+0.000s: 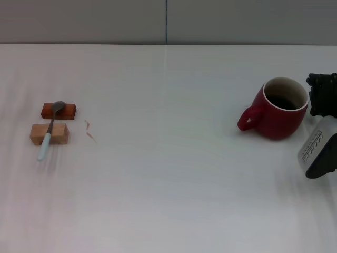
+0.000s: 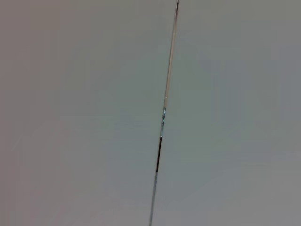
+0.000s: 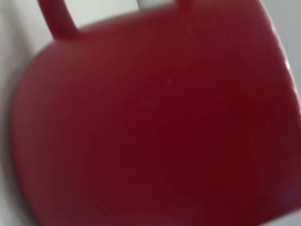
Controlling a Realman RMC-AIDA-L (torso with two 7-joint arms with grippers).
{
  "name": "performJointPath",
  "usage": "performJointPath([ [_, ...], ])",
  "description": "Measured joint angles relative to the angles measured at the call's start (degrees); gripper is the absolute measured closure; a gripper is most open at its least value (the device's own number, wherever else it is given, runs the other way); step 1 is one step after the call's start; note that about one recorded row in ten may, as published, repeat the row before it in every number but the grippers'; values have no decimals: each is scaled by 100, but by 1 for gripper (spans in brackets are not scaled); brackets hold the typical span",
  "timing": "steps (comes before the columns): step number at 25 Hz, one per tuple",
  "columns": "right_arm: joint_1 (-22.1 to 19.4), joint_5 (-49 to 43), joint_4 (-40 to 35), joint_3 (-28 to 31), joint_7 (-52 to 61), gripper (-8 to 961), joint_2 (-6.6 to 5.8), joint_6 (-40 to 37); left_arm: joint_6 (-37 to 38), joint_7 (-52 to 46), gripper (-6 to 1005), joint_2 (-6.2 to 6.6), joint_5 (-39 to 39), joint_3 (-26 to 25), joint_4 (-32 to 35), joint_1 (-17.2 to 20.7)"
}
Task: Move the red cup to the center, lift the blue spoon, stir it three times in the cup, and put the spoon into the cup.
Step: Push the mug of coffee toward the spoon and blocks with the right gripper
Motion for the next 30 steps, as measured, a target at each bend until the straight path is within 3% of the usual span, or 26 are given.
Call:
performJointPath([
  [30, -26, -158, 432, -189, -9, 901, 36, 181, 80, -10, 191, 0, 0, 3, 0, -15],
])
